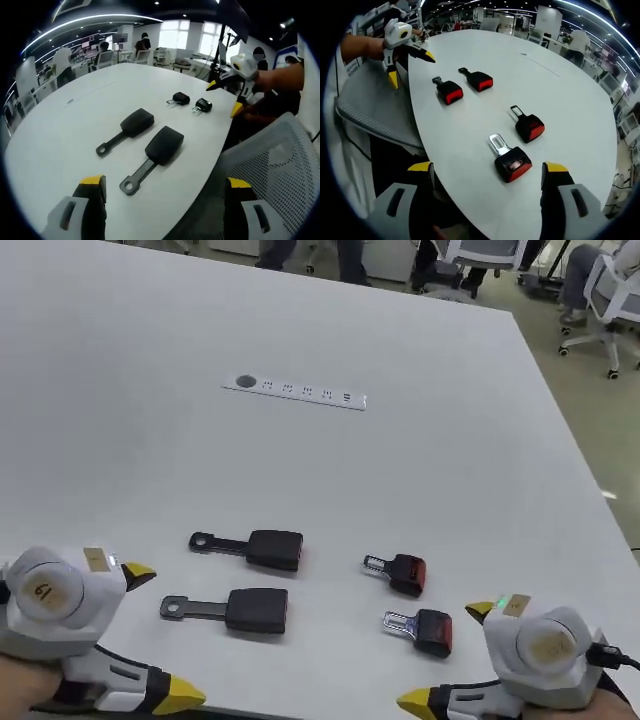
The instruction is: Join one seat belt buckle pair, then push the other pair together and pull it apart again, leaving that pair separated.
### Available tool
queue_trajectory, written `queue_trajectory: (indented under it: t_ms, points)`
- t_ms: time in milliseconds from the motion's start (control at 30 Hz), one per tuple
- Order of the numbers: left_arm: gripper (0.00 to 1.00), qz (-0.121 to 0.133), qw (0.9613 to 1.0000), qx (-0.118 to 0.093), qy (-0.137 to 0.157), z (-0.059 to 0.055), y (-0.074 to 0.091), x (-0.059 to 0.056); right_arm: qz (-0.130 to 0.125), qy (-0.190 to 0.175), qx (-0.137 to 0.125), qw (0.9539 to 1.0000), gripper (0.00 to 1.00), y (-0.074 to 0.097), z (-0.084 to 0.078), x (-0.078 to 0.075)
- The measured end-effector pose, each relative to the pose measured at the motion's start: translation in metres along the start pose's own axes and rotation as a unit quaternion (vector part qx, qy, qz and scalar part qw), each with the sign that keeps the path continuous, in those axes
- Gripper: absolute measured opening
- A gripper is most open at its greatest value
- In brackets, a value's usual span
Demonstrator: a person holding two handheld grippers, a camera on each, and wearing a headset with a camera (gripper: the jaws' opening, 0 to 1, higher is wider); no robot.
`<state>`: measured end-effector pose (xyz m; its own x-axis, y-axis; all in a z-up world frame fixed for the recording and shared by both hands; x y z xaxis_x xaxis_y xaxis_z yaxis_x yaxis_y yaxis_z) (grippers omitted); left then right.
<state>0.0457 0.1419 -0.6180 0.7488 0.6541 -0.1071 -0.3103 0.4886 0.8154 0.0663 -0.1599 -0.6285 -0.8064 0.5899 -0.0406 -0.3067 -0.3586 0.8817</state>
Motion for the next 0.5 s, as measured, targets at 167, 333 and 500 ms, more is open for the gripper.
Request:
queue_trajectory:
  t_ms: [167, 333, 500]
  points:
    - [1.00, 0.000, 1.0000, -0.002, -0.004, 0.0036, 0.0002, 0.0019, 0.000, 0.000, 0.001, 1.0000, 0.87, 0.0000, -0.0005, 0.0005]
    - [1.00, 0.001, 1.0000, -0.002, -0.007, 0.0064, -0.0008, 0.0048, -0.001, 0.000, 0.000, 1.0000, 0.87, -0.0010, 0.0002, -0.0029]
    - [1.00, 0.000, 0.9999, -0.001, -0.011, 0.0098, -0.0009, 0.0065, -0.002, 0.001, 0.001, 1.0000, 0.87, -0.0012, 0.0018, -0.0041]
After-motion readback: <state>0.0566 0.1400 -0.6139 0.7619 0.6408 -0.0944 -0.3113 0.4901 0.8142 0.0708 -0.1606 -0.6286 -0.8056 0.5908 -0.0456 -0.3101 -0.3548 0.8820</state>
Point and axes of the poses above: the centre of the closed fingertips' face, and the gripper's own axes: y roughly backward along the fingers, x roughly to its left, z roughly out of its top, the point moved 3 cm from there along y, roughly backward along the fingers, and after that the axes turned 10 degrees about x, right-handed, at the moved point
